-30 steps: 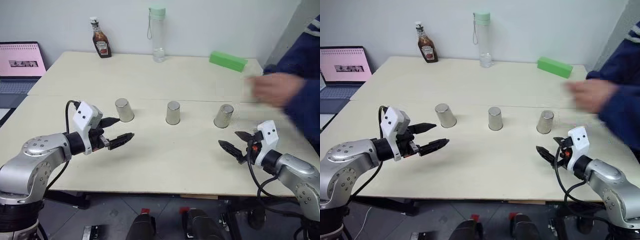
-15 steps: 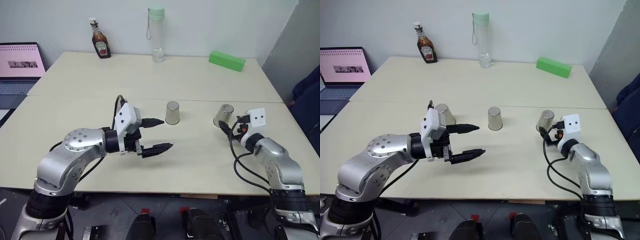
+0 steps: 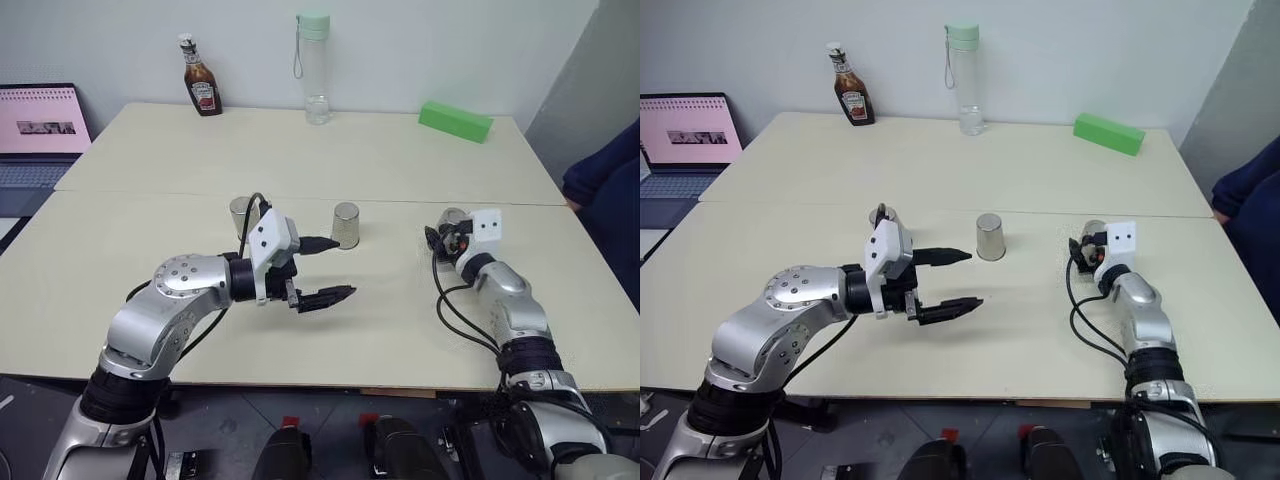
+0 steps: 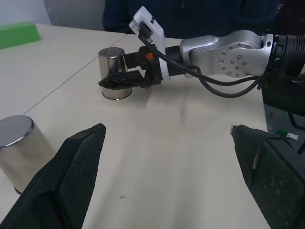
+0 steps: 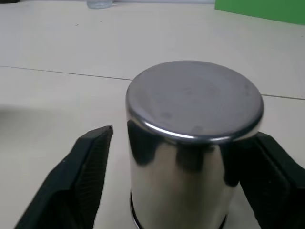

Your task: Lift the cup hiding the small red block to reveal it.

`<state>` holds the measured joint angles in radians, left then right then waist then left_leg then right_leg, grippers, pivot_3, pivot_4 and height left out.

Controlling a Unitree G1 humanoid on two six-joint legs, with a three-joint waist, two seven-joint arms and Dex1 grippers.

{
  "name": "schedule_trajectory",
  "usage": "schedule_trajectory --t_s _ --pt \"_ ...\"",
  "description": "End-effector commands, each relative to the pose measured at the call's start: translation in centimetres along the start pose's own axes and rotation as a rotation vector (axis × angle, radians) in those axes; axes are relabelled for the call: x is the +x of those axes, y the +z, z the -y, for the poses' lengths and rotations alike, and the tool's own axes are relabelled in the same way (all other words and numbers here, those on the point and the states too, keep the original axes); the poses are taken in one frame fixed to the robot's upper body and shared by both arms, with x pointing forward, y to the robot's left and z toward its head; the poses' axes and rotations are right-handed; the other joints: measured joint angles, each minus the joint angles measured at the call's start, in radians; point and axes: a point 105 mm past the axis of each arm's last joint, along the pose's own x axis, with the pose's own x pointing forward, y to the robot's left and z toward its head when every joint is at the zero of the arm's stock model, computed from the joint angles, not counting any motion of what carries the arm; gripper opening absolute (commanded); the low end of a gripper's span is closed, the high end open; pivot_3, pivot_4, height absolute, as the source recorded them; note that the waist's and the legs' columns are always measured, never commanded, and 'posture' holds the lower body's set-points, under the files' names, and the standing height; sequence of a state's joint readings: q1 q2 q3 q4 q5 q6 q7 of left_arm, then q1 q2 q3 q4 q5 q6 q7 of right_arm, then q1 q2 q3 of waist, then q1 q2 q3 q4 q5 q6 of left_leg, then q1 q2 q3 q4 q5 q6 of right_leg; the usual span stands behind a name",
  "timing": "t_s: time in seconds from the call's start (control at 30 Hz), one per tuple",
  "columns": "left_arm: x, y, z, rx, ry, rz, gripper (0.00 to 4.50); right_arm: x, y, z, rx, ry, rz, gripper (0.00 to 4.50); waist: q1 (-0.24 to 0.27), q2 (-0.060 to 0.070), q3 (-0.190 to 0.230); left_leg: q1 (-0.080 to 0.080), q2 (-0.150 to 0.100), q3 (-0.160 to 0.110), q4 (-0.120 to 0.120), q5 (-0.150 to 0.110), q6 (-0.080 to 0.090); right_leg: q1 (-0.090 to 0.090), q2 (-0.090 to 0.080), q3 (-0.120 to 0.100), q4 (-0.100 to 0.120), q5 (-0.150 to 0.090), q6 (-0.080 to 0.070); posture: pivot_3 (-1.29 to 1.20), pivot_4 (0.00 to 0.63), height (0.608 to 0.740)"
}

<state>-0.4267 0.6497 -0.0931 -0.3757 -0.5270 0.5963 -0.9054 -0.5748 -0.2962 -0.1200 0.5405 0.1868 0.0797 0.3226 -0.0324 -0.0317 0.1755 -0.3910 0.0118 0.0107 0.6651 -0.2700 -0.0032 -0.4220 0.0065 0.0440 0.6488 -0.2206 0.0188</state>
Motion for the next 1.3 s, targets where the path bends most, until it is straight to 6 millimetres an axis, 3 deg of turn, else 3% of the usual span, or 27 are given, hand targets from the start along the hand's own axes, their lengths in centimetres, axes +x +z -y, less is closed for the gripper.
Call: schedule_trajectory --t_s 0.03,0.07,0.17,0.23,0.3,0.47,0.63,0.73,0.87,0.9,0.93,0.97,1.07,1.1,1.3 --pt "-0.1 0.8 -0.1 0.044 -0.001 0.018 4.5 0.2 1.7 0.1 -0.01 -0.005 0.077 2.96 0.0 0.0 0.0 0.0 0.0 0.0 0.0 0.0 0.0 0.0 0.0 0.0 0.0 0.0 0.0 0.0 0.15 0.74" --pt "-0.1 0.7 -0.2 0.044 0.002 0.016 4.5 0.2 1.8 0.1 -0.011 -0.008 0.086 2.74 0.0 0.0 0.0 0.0 0.0 0.0 0.0 0.0 0.0 0.0 0.0 0.0 0.0 0.0 0.0 0.0 0.15 0.74" --pt "-0.2 0.6 -0.4 0.043 0.01 0.015 4.5 -0.2 2.9 0.5 -0.053 -0.022 0.131 2.72 0.0 0.0 0.0 0.0 0.0 0.0 0.0 0.0 0.0 0.0 0.0 0.0 0.0 0.0 0.0 0.0 0.15 0.74" --pt "-0.2 0.6 -0.2 0.042 0.01 0.015 4.5 -0.9 4.8 0.7 -0.09 -0.035 0.185 2.72 0.0 0.0 0.0 0.0 0.0 0.0 0.0 0.0 0.0 0.0 0.0 0.0 0.0 0.0 0.0 0.0 0.15 0.74" --pt "-0.1 0.5 0.0 0.037 0.009 0.015 4.5 -2.3 7.3 0.3 -0.111 -0.028 0.249 2.72 0.001 0.001 0.001 -0.001 0.0 -0.001 0.0 0.0 0.0 0.0 0.0 0.0 0.0 0.0 0.0 0.0 0.15 0.74" --pt "-0.2 0.2 0.3 0.027 0.006 0.009 4.5 -5.2 9.7 -0.2 -0.091 -0.042 0.263 2.72 0.002 0.001 0.001 -0.002 0.0 -0.002 0.0 0.0 0.0 -0.001 -0.002 -0.001 0.0 0.0 0.0 0.0 0.15 0.74" --pt "0.1 0.1 0.4 0.019 -0.005 0.01 4.5 -7.1 5.8 1.1 -0.041 -0.141 0.089 2.72 0.005 0.001 0.0 0.0 0.0 -0.003 0.0 0.0 0.0 0.001 -0.005 -0.002 0.0 -0.003 0.004 0.0 0.15 0.74" --pt "0.2 0.0 0.3 0.022 -0.007 0.008 4.5 -7.4 4.8 1.6 -0.045 -0.175 0.063 2.72 0.004 0.001 0.0 0.0 -0.001 -0.001 0.001 0.0 0.0 0.001 -0.005 -0.001 0.001 -0.003 0.005 0.0 0.15 0.74" --pt "0.8 0.4 0.1 0.024 -0.013 0.024 4.5 -6.6 1.8 2.3 0.057 -0.214 0.032 2.72 0.0 0.001 0.0 0.002 -0.002 0.001 0.001 0.0 0.0 0.001 -0.002 -0.001 0.0 -0.003 0.006 0.0 0.15 0.74" --pt "0.9 0.4 0.1 0.025 -0.013 0.025 4.5 -6.4 1.4 2.4 0.062 -0.217 0.03 3.07 0.0 0.001 0.0 0.002 -0.001 0.001 0.001 0.0 0.0 0.001 -0.001 0.0 0.0 -0.003 0.006 0.0 0.15 0.74" --pt "0.9 0.4 0.0 0.025 -0.013 0.026 4.5 -6.1 1.1 2.4 0.089 -0.225 0.025 3.07 0.0 0.001 0.0 0.002 0.0 0.001 0.001 0.0 0.0 0.001 0.0 0.0 0.001 -0.003 0.006 0.0 0.15 0.74" --pt "0.9 0.5 0.0 0.025 -0.013 0.026 4.5 -6.0 0.8 2.5 0.11 -0.229 0.02 3.5 0.0 0.001 0.0 0.002 0.0 0.001 0.001 0.0 0.0 0.001 0.0 0.0 0.001 -0.003 0.005 0.0 0.15 0.74" --pt "0.9 0.5 -0.1 0.027 -0.012 0.027 4.5 -5.8 0.2 2.2 0.118 -0.222 0.006 4.08 0.0 0.001 0.0 0.001 0.0 0.001 0.0 0.0 0.0 0.0 0.0 0.001 0.001 -0.003 0.005 0.0 0.15 0.74" --pt "0.9 0.5 -0.1 0.027 -0.011 0.027 4.5 -5.8 0.2 2.2 0.116 -0.221 0.003 4.47 0.0 0.001 0.0 0.001 0.0 0.0 0.0 0.0 0.0 0.0 0.0 0.001 0.001 -0.003 0.005 0.0 0.15 0.74" --pt "0.5 0.3 0.1 0.019 0.005 0.021 4.5 -7.3 0.9 2.4 0.081 -0.239 -0.023 4.47 0.001 0.001 0.0 0.001 0.0 0.0 0.0 0.0 0.0 0.0 0.0 0.0 0.0 -0.003 0.005 0.0 0.15 0.74"
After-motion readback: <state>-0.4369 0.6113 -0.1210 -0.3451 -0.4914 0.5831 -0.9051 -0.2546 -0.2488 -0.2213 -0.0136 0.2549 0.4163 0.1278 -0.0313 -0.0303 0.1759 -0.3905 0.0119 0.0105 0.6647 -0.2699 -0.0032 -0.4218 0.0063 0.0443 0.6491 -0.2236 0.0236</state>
